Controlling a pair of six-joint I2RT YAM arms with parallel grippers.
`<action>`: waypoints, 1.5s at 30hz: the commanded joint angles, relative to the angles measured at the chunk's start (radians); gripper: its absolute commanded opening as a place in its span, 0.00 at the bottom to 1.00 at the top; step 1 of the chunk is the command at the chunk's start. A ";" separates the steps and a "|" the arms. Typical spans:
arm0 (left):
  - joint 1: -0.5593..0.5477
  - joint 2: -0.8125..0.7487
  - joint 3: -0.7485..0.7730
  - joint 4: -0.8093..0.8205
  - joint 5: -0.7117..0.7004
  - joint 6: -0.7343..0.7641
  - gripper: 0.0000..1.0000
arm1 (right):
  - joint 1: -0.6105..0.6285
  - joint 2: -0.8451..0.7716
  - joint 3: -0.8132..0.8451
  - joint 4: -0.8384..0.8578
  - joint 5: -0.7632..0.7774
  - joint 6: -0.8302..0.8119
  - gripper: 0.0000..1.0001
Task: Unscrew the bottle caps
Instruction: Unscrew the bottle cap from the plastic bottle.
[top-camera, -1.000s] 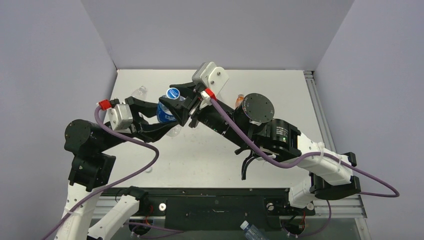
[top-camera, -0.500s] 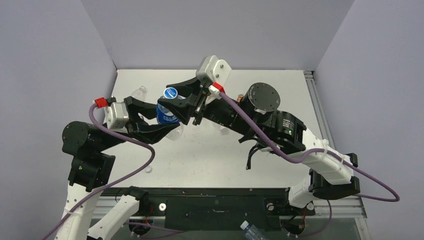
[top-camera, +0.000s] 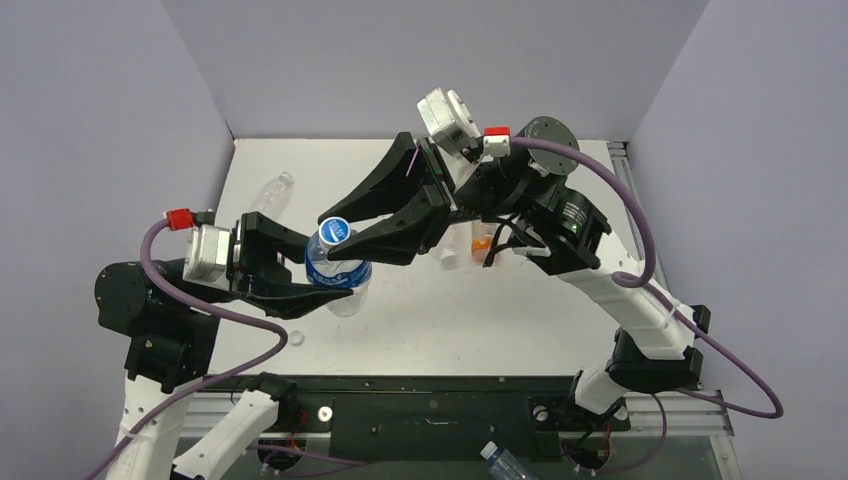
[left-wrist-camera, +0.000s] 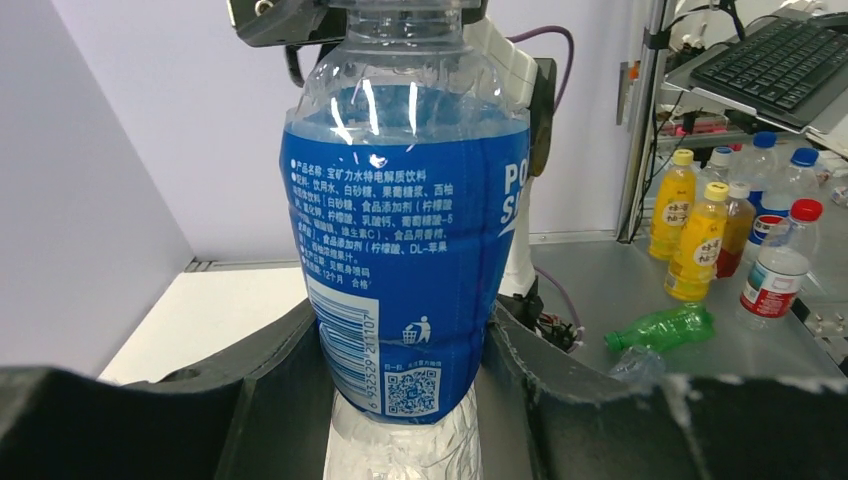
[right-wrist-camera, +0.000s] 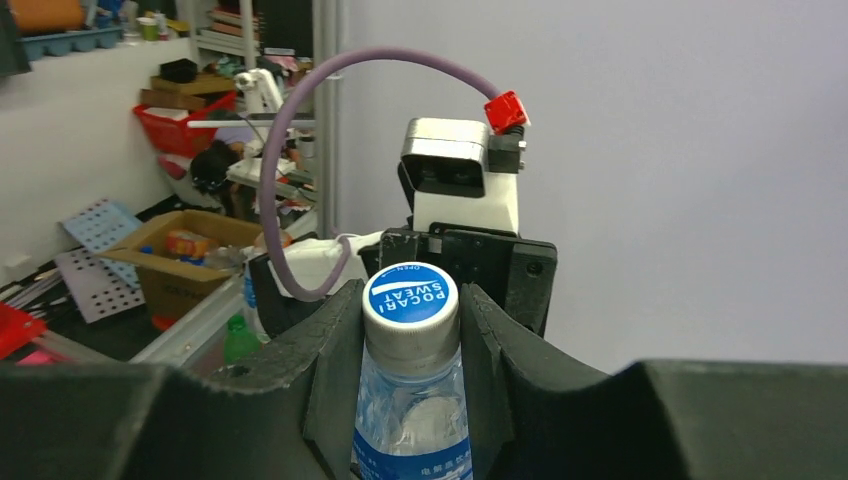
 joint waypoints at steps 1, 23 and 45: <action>0.000 0.020 0.015 -0.011 0.048 -0.019 0.00 | 0.003 -0.015 0.023 0.191 -0.235 0.154 0.00; 0.000 0.022 0.028 0.029 -0.077 -0.048 0.01 | 0.014 -0.366 -0.482 0.087 0.528 -0.114 0.81; -0.005 0.035 0.088 0.020 -0.087 -0.156 0.37 | 0.011 -0.076 -0.283 0.306 0.212 0.161 0.45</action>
